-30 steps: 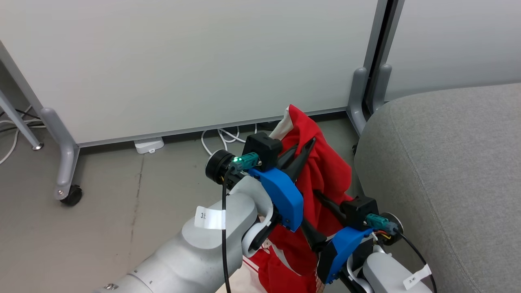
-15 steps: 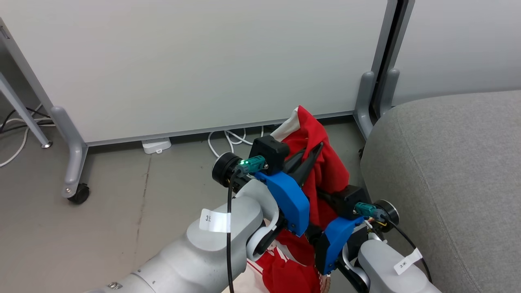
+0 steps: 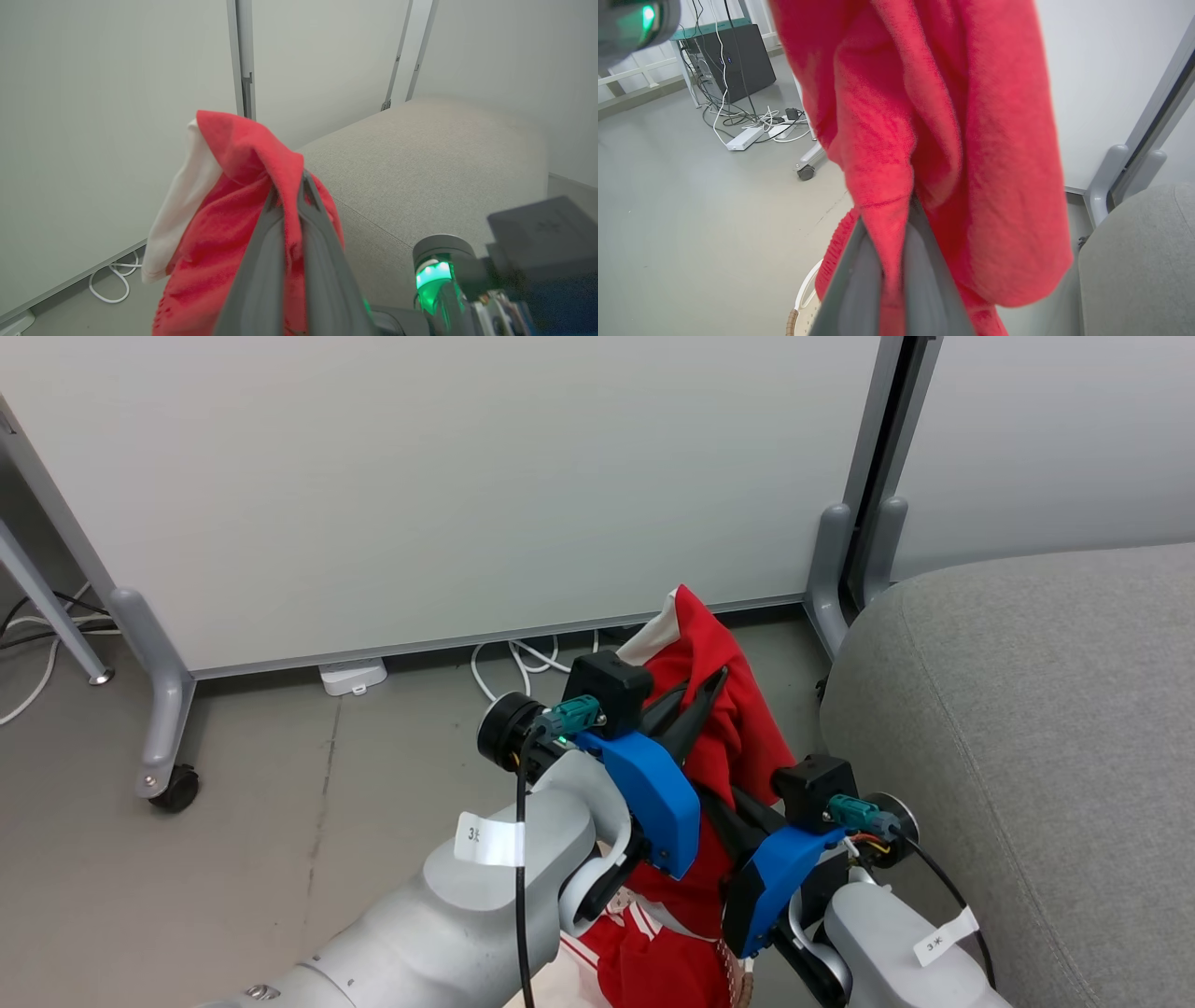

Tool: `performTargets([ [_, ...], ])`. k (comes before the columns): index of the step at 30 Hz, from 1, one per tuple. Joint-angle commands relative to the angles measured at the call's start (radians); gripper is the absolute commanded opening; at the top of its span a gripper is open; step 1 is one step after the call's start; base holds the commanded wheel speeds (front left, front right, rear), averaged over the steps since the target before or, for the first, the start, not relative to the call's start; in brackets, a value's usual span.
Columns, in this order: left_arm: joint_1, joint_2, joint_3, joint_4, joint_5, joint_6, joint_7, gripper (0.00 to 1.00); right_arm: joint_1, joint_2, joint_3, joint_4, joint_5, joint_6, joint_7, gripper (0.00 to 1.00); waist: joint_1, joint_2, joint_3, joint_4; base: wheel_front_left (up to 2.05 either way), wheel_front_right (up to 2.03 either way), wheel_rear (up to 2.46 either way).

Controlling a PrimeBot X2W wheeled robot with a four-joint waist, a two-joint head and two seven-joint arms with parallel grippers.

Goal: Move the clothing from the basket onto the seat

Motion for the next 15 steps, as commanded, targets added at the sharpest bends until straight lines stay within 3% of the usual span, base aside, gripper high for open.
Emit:
performTargets([
  [1,-0.016,0.001,-0.002,0.007,-0.002,0.007,-0.006,0.0,0.02,-0.002,-0.003,-0.012,-0.009,0.0,-0.003,0.0,-0.0001,-0.0001,0.001,-0.003,0.0,0.0,0.0],
  [15,-0.021,0.001,-0.005,0.028,-0.02,0.005,-0.011,0.0,0.054,-0.002,-0.021,-0.025,-0.035,0.0,-0.003,0.0,-0.0001,-0.0001,0.0,-0.018,0.0,0.0,0.0],
])
